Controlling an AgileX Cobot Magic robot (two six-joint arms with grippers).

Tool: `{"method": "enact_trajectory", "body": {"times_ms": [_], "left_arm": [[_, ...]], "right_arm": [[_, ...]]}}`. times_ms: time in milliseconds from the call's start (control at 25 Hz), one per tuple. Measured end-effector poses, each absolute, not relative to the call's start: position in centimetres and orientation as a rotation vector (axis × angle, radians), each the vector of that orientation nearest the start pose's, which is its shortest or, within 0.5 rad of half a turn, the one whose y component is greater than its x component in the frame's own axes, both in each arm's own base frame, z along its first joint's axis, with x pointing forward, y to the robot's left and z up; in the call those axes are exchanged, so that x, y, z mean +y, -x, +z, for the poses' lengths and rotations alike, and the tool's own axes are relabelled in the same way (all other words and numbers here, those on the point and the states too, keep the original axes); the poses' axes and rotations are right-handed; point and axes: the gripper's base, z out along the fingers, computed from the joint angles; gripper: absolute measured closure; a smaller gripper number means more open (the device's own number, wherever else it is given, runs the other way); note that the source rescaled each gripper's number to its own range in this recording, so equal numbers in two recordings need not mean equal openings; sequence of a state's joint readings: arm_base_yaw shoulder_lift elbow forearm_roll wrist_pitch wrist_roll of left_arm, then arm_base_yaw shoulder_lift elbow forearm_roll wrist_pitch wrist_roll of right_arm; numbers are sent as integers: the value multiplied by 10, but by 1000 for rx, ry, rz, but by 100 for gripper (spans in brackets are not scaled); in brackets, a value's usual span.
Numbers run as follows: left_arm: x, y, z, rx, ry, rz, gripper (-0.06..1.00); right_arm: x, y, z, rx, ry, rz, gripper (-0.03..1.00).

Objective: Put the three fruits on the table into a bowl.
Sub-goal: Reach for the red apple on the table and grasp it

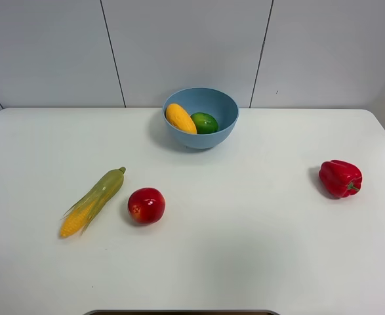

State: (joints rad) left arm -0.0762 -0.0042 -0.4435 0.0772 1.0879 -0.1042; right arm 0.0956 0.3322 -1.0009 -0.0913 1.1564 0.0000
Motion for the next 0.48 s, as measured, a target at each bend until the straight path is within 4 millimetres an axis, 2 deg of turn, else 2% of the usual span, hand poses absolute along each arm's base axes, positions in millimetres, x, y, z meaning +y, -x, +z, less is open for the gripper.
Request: {"method": "enact_trajectory", "body": {"times_ms": [200,480], "left_arm": [[6,0,260,2121,32,-13,8],[6,0,260,2121,32,-13,8]], "right_arm": [[-9,12,360,1998,21,-34,-3],[-6,22,313,2009,-50,-27,-3]]}}
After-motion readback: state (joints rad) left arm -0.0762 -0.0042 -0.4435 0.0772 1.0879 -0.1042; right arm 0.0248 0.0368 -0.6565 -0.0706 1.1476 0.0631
